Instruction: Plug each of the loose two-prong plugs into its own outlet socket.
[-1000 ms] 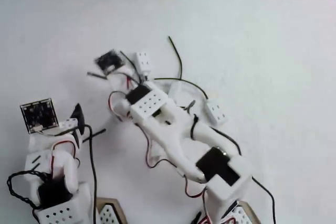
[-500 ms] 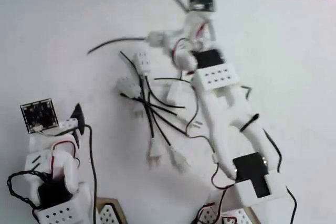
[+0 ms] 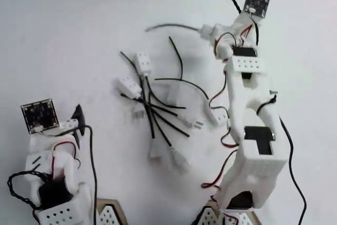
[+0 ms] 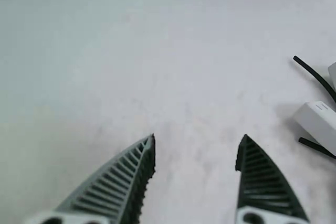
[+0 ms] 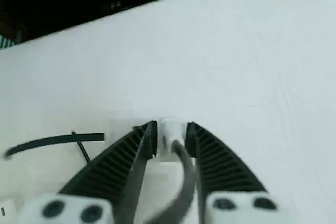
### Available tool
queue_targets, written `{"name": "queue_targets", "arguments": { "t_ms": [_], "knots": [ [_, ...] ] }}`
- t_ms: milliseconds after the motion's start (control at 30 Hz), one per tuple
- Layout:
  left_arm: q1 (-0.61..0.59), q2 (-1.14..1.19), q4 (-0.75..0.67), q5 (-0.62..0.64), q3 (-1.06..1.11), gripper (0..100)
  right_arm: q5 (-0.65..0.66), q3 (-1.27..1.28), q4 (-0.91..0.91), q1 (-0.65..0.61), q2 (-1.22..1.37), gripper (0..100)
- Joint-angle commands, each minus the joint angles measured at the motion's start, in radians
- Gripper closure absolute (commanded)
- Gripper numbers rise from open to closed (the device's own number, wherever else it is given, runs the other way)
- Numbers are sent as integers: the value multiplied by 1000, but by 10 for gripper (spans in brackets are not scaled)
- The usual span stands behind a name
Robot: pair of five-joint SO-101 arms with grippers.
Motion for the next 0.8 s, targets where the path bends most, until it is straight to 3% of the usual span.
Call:
{"name": "queue_targets", "arguments": {
  "t_ms": [0, 233, 533, 767],
  "knots": [
    [-2, -13, -20, 0, -8, 751, 2, -186, 203, -13, 18, 775],
    [-2, -13, -20, 0, -8, 751, 0, -433, 587, -42, 19, 780],
    [-2, -13, -20, 0, -8, 751, 12, -514, 931, -142, 19, 779],
    [-2, -13, -20, 0, -8, 751, 278, -586, 1188, -220, 19, 779]
  ]
}}
